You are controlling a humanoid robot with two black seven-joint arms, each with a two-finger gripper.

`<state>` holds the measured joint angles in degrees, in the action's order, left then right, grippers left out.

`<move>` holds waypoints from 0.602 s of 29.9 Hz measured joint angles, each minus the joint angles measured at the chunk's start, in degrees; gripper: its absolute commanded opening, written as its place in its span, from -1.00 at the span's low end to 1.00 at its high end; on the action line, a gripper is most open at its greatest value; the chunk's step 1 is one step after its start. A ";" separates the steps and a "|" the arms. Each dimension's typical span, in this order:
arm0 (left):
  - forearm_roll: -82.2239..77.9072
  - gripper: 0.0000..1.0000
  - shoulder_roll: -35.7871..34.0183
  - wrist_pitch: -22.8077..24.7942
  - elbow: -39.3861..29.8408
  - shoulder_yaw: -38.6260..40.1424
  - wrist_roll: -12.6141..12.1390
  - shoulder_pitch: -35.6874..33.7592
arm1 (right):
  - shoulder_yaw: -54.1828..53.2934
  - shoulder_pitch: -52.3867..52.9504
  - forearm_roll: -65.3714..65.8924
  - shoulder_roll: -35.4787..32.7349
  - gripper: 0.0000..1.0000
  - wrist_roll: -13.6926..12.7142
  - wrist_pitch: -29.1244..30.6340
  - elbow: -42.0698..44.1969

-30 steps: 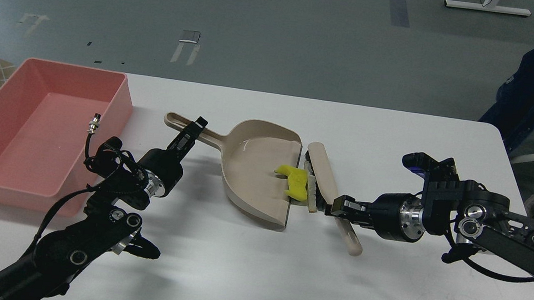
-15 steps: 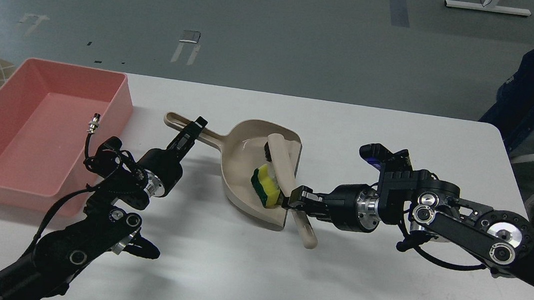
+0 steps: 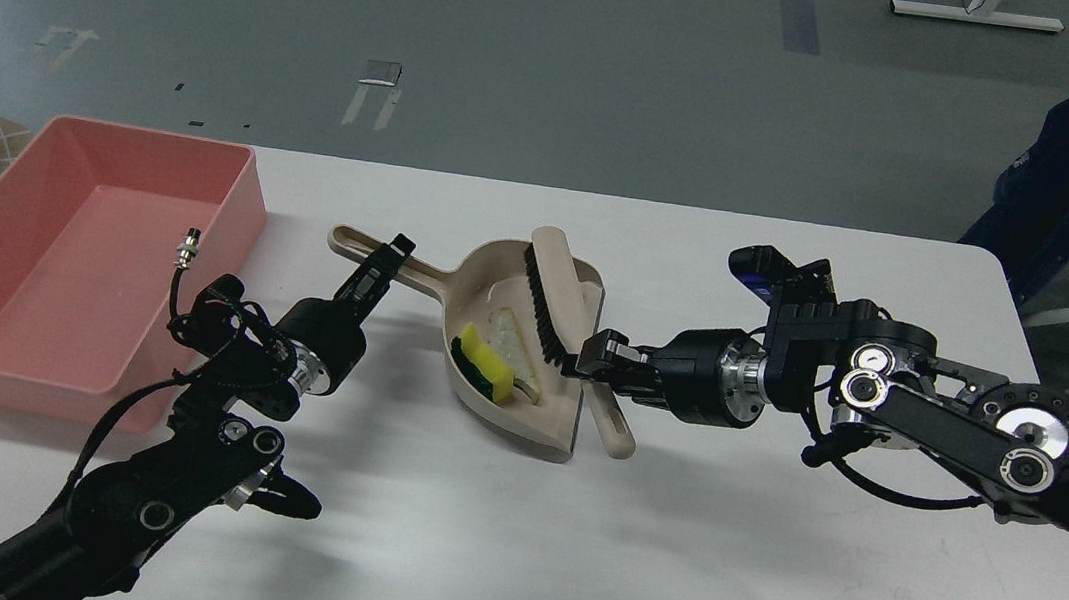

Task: Sweep and dump garbage into bin
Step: 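Sweep the brush across the dustpan toward the left gripper, then lift the dustpan with the left gripper over the pink bin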

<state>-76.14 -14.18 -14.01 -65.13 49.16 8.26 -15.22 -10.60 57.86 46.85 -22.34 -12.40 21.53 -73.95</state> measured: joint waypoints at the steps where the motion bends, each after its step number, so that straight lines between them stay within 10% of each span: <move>1: 0.15 -1.00 -0.03 0.02 0.00 0.11 0.00 -0.01 | -0.15 0.29 0.00 -0.63 -1.00 0.00 0.00 -0.10; 18: 12.94 -1.00 -0.46 1.51 -0.13 0.61 -1.88 -3.03 | -6.41 -1.67 -3.04 -19.98 -1.00 0.38 0.36 -7.98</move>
<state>-63.20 -14.64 -12.51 -65.26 49.77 6.39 -18.25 -17.01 56.19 43.81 -42.32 -12.03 21.89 -81.93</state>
